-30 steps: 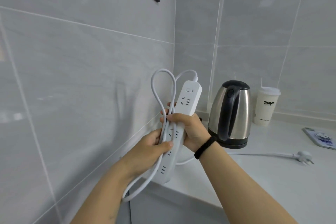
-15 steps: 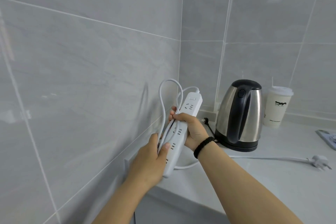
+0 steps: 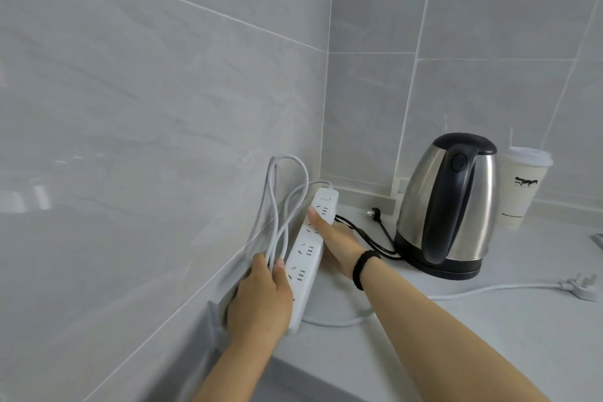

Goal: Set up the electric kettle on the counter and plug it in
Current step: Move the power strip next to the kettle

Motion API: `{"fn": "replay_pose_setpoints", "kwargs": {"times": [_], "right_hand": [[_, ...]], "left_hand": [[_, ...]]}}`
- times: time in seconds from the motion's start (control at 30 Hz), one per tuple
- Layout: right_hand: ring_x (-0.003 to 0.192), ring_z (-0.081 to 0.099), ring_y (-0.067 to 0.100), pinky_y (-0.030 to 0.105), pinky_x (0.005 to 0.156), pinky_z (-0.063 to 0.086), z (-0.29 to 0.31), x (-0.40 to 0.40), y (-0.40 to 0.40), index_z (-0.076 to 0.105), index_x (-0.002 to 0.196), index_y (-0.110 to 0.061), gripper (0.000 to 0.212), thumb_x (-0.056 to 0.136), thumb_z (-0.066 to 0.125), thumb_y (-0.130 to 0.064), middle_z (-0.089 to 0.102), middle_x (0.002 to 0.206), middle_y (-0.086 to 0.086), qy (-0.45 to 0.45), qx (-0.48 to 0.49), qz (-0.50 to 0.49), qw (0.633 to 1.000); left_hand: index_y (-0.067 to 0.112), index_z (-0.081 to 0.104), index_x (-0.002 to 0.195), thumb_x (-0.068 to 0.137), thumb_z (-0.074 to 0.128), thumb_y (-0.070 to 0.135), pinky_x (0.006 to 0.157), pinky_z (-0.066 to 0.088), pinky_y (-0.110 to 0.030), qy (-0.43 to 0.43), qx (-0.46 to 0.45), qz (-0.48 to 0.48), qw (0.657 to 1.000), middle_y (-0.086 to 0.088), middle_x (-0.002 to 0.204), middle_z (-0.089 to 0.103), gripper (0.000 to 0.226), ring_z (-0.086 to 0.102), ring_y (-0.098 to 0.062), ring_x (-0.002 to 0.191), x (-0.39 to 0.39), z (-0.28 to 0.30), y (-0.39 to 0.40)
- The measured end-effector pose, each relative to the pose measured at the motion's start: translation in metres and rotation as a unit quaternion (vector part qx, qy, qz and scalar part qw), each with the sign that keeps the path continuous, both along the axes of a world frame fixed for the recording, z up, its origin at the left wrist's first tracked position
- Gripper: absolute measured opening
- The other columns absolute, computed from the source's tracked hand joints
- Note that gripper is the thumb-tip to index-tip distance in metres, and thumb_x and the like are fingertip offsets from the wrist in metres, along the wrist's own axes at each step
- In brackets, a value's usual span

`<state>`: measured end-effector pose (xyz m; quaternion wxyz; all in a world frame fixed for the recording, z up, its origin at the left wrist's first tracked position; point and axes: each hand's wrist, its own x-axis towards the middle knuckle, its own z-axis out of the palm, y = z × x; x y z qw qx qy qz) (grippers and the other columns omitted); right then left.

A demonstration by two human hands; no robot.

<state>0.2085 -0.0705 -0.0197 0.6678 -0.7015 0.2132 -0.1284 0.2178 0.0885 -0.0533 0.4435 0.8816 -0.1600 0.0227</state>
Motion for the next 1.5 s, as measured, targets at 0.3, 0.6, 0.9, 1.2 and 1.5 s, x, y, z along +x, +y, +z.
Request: {"fn": "replay_pose_setpoints", "kwargs": {"times": [0.3, 0.6, 0.9, 1.2, 1.5], "right_hand": [[0.106, 0.066, 0.023, 0.043, 0.103, 0.045, -0.026, 0.012, -0.057, 0.058, 0.112, -0.033, 0.056, 0.077, 0.044, -0.075, 0.065, 0.123, -0.001, -0.042, 0.057, -0.088, 0.994], [0.131, 0.042, 0.021, 0.03, 0.1, 0.034, -0.029, -0.001, -0.068, 0.003, 0.152, -0.03, 0.088, 0.089, 0.064, -0.023, 0.032, 0.151, 0.0, -0.003, -0.089, -0.146, 0.985], [0.11, 0.056, 0.017, 0.034, 0.096, 0.048, -0.03, -0.001, -0.059, 0.037, 0.137, -0.023, 0.068, 0.079, 0.07, -0.032, 0.056, 0.123, -0.006, 0.04, -0.144, -0.119, 0.982], [0.134, 0.035, 0.024, 0.03, 0.101, 0.041, -0.031, 0.0, -0.026, 0.029, 0.145, -0.025, 0.081, 0.074, 0.07, -0.03, 0.011, 0.154, 0.0, 0.054, -0.191, -0.113, 0.973], [0.121, 0.049, 0.018, 0.029, 0.097, 0.046, -0.03, -0.009, -0.037, 0.037, 0.142, -0.021, 0.073, 0.076, 0.069, -0.02, 0.043, 0.14, 0.001, 0.025, -0.187, -0.162, 0.969]], "left_hand": [[0.022, 0.047, 0.097, 0.099, 0.031, 0.04, 0.078, 0.047, -0.038, 0.029, 0.016, -0.016, 0.999, 0.0, 0.093, 0.061, 0.024, 0.058, -0.028, 0.089, 0.014, 0.002, -0.018], [0.018, 0.055, 0.105, 0.095, 0.036, 0.036, 0.083, 0.051, -0.037, 0.076, 0.081, -0.081, 0.991, -0.001, 0.09, 0.064, 0.028, 0.063, -0.025, 0.088, 0.043, 0.006, -0.051], [0.018, 0.064, 0.091, 0.09, 0.045, 0.024, 0.065, 0.044, -0.029, 0.127, 0.077, -0.141, 0.979, -0.002, 0.079, 0.065, 0.02, 0.062, -0.023, 0.074, 0.063, 0.014, -0.072], [0.007, 0.061, 0.075, 0.085, 0.058, 0.018, 0.066, 0.044, -0.028, 0.157, 0.127, -0.148, 0.968, -0.015, 0.091, 0.069, 0.015, 0.067, -0.03, 0.087, 0.078, 0.018, -0.09], [0.013, 0.064, 0.101, 0.09, 0.057, 0.032, 0.075, 0.048, -0.032, -0.115, 0.305, -0.121, 0.938, -0.008, 0.106, 0.065, 0.024, 0.061, -0.027, 0.101, 0.068, 0.016, -0.105]]}}
